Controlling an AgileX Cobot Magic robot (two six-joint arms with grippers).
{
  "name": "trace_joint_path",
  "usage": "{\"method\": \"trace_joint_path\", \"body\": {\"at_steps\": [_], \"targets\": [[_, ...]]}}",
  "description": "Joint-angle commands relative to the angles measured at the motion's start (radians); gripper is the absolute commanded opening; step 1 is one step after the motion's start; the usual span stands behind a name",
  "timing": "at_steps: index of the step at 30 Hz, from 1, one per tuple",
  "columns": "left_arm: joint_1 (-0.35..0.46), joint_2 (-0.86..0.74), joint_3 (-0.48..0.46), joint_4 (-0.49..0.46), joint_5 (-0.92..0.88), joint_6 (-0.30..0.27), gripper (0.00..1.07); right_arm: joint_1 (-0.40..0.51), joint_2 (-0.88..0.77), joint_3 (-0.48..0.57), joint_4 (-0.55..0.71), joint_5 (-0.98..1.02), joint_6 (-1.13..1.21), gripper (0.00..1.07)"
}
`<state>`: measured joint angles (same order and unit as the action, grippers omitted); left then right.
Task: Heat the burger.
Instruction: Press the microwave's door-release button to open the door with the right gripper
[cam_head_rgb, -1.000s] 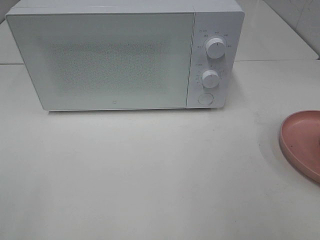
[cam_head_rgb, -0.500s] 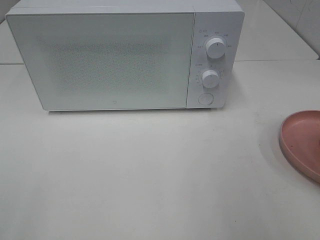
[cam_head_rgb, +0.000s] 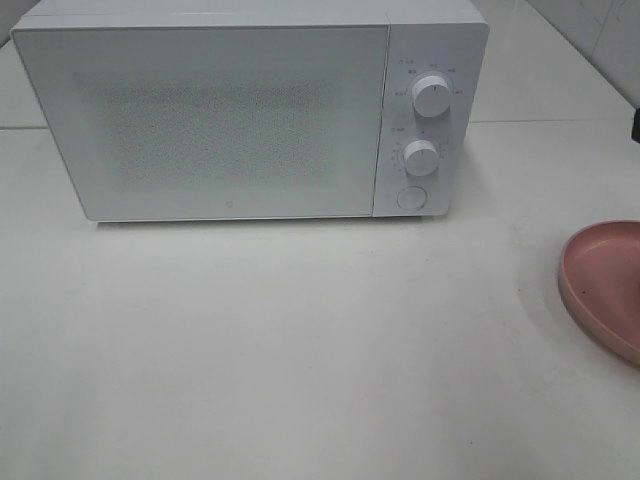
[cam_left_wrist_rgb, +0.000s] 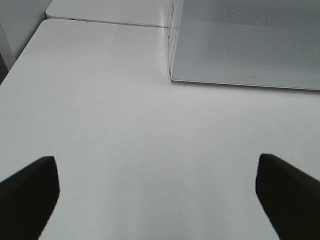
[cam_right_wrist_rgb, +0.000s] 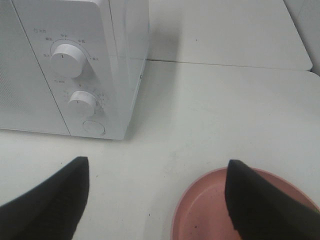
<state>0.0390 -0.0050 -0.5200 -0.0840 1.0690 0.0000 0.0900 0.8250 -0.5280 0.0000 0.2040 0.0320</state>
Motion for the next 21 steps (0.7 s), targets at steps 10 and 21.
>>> {"method": "trace_joint_path", "body": {"at_steps": [10,21], "targets": [[-0.001,-0.016,0.001,0.000,0.002,0.000,1.00,-0.005,0.216,-0.006,0.000,-0.323,0.019,0.75],[-0.001,-0.016,0.001,0.000,0.002,0.000,1.00,-0.005,0.391,0.001,-0.007,-0.616,0.017,0.75]]}}
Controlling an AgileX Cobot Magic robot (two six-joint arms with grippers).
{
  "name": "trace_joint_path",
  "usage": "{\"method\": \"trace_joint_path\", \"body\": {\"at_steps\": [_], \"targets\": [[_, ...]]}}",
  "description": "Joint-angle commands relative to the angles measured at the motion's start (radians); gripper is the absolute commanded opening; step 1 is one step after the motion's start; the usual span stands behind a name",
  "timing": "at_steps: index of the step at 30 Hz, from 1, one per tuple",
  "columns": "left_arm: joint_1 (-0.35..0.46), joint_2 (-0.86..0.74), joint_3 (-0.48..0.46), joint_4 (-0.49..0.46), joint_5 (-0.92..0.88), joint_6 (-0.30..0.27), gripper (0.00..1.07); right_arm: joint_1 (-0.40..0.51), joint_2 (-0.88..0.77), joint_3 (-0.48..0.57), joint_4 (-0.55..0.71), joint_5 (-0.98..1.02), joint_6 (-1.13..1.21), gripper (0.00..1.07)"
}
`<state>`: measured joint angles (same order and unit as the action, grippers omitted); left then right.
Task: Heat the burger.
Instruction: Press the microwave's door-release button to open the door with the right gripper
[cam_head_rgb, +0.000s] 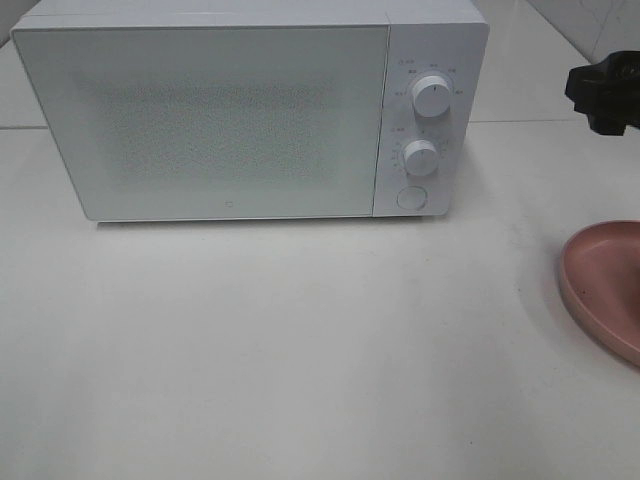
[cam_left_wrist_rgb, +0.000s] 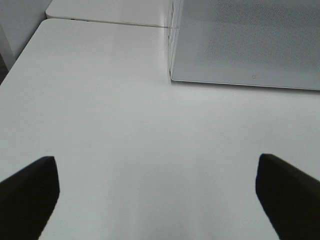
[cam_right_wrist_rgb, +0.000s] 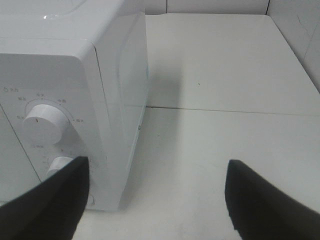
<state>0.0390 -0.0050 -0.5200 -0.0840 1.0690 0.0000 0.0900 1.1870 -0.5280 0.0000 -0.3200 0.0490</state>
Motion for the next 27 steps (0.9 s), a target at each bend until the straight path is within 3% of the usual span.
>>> {"method": "trace_joint_path", "body": {"at_steps": [1,4,11,17,27], "targets": [[-0.001,-0.016,0.001,0.000,0.002,0.000,1.00,-0.005,0.042,0.010,-0.007,-0.135,-0.002,0.75],[-0.001,-0.016,0.001,0.000,0.002,0.000,1.00,-0.005,0.097,0.050,0.000,-0.292,-0.021,0.75],[-0.001,-0.016,0.001,0.000,0.002,0.000,1.00,-0.005,0.192,0.100,0.005,-0.448,-0.074,0.75],[-0.001,-0.016,0.001,0.000,0.002,0.000,1.00,-0.001,0.288,0.163,0.085,-0.637,-0.137,0.75],[-0.001,-0.016,0.001,0.000,0.002,0.000,1.00,0.184,0.454,0.212,0.314,-0.856,-0.210,0.75]]}}
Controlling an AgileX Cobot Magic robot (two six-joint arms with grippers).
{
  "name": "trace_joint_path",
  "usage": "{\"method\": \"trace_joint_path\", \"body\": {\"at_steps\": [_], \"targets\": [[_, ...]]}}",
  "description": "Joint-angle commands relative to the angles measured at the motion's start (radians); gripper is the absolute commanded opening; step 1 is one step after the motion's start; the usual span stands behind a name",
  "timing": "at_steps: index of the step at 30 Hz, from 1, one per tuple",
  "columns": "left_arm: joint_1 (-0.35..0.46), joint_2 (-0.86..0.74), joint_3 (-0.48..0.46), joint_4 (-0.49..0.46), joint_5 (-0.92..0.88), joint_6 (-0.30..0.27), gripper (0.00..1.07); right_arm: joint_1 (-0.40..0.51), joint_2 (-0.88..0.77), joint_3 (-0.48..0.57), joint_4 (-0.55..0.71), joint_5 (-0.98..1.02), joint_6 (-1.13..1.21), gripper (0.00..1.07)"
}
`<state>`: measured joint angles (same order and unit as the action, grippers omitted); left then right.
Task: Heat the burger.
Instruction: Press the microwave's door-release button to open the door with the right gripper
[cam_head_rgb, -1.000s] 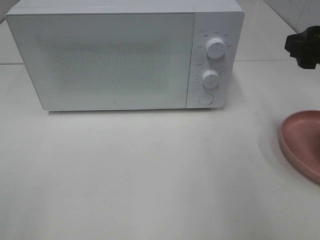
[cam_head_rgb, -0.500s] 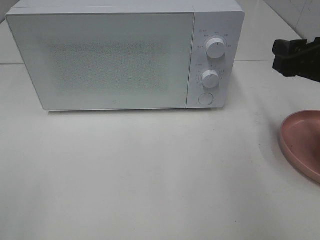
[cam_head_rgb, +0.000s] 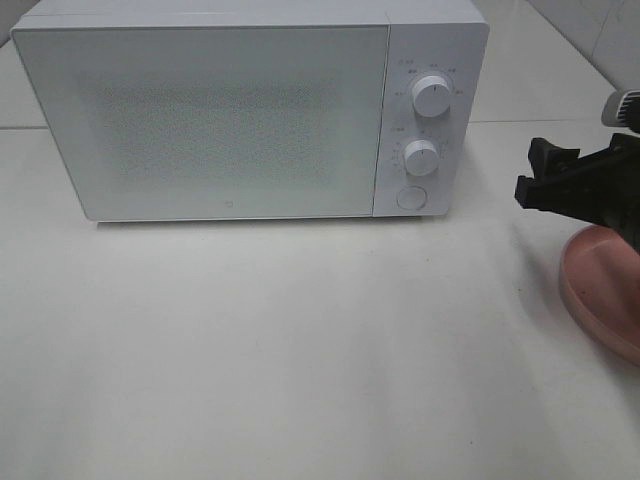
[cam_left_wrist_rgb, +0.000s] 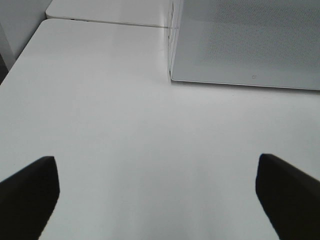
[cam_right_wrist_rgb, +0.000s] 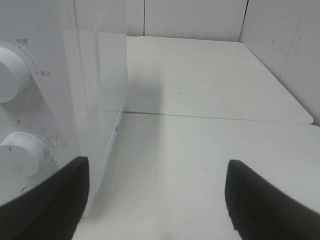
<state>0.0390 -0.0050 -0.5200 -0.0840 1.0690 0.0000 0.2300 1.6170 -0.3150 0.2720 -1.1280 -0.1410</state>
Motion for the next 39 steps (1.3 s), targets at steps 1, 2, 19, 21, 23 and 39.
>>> {"method": "trace_joint_path", "body": {"at_steps": [1,2,19,21,23,39], "targets": [[-0.001,-0.016,0.001,0.000,0.002,0.000,1.00,0.044,0.024,-0.001,0.042,-0.048,-0.020,0.75],[-0.001,-0.016,0.001,0.000,0.002,0.000,1.00,0.083,0.039,-0.001,0.071,-0.061,-0.020,0.75],[-0.001,-0.016,0.001,0.000,0.002,0.000,1.00,0.442,0.100,-0.001,0.403,-0.121,-0.024,0.75],[-0.001,-0.016,0.001,0.000,0.002,0.000,1.00,0.457,0.100,-0.001,0.410,-0.121,-0.024,0.75],[-0.001,-0.016,0.001,0.000,0.002,0.000,1.00,0.480,0.100,-0.003,0.432,-0.121,-0.024,0.75],[-0.001,-0.016,0.001,0.000,0.002,0.000,1.00,0.530,0.100,-0.006,0.466,-0.102,0.016,0.74]]}}
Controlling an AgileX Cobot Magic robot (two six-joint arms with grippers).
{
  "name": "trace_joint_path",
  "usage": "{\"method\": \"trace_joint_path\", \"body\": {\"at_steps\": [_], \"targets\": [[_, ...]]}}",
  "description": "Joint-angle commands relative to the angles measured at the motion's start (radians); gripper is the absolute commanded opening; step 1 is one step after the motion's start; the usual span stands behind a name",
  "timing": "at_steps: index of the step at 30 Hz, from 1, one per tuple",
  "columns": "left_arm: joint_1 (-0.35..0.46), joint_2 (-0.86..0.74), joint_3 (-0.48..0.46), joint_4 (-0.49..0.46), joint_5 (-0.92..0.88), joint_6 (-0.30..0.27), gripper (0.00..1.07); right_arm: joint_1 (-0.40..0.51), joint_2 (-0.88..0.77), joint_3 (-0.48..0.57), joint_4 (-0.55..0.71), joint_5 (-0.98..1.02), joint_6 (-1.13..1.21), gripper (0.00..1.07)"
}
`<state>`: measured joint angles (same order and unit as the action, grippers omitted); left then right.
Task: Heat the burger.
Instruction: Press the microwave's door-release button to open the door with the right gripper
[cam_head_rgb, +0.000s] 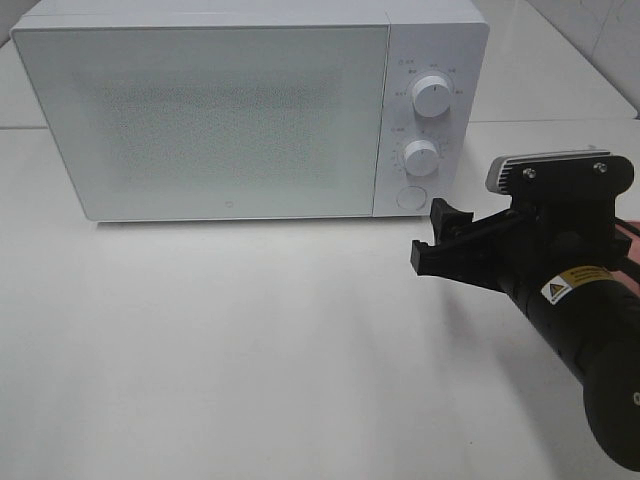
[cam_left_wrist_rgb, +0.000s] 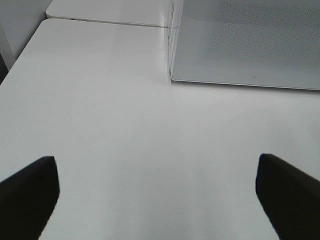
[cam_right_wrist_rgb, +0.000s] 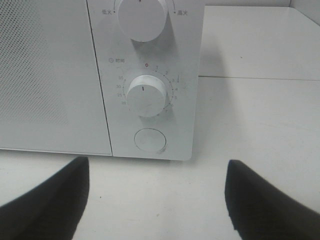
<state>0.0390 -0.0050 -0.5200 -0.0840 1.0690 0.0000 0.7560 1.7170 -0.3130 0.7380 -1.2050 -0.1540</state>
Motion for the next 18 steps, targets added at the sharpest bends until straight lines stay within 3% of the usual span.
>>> {"method": "trace_joint_path", "body": {"at_steps": [1,11,17,18], "targets": [[-0.001,-0.016,0.001,0.000,0.002,0.000,1.00,0.004,0.000,-0.008,0.000,-0.025,0.053,0.73],[-0.001,-0.016,0.001,0.000,0.002,0.000,1.00,0.004,0.000,-0.008,-0.001,0.014,0.475,0.60],[-0.001,-0.016,0.001,0.000,0.002,0.000,1.00,0.004,0.000,-0.008,-0.006,0.052,0.815,0.45],[-0.001,-0.016,0.001,0.000,0.002,0.000,1.00,0.004,0.000,-0.008,-0.008,0.066,0.919,0.38]]}}
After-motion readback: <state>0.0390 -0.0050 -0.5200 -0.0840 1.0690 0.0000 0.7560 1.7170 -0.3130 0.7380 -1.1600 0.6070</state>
